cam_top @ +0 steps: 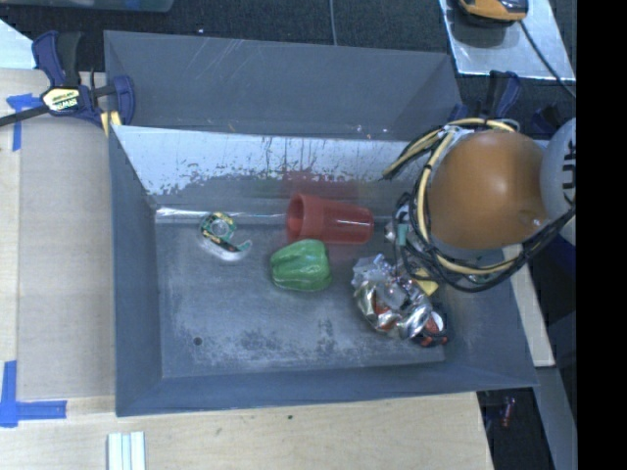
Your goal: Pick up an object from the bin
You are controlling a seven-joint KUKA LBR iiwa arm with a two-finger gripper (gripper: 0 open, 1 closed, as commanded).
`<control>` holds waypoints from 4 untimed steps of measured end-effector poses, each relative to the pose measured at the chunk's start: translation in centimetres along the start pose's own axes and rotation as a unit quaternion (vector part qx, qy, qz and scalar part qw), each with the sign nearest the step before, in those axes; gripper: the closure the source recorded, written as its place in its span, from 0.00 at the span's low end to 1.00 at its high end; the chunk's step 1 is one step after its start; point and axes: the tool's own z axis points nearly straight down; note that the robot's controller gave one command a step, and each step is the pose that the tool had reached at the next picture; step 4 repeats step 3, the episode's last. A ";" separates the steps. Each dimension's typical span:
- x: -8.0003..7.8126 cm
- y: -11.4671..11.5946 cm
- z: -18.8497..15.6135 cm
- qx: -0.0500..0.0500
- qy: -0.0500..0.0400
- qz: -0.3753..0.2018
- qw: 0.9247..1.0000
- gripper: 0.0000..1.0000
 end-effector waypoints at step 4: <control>-1.1 -0.5 -11.0 -0.003 0.002 -0.015 1.000 1.00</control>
Offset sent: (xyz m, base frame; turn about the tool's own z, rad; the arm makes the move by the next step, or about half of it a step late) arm 0.0197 -0.0334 0.0488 -0.0943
